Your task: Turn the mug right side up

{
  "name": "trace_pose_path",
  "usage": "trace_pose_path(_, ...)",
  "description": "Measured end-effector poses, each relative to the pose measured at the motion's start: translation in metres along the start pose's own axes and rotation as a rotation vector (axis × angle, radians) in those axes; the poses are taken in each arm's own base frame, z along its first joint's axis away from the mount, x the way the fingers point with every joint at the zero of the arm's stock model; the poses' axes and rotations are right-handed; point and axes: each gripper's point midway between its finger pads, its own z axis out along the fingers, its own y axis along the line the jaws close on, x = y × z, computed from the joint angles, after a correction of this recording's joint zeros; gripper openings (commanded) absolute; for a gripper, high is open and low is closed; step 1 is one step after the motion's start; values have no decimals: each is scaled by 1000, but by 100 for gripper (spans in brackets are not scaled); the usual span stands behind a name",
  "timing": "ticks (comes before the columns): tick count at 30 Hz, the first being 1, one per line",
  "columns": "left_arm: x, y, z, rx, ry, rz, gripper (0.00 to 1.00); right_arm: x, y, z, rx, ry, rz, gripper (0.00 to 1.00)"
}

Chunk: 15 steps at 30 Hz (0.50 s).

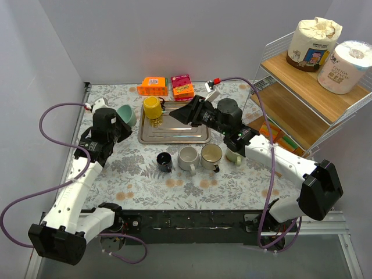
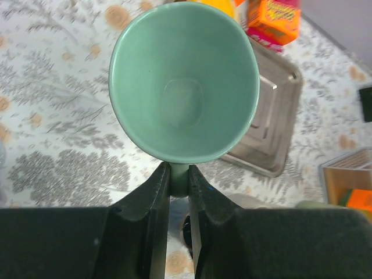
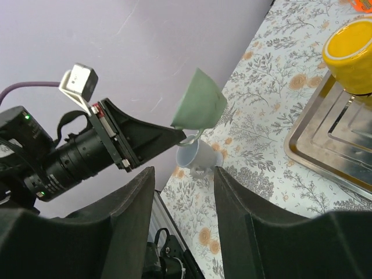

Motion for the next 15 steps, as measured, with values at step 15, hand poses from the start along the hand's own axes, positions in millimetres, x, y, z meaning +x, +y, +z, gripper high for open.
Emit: trace_pose_path(15, 100, 99, 16, -296, 170, 5, 0, 6, -10, -4, 9, 47, 22, 51)
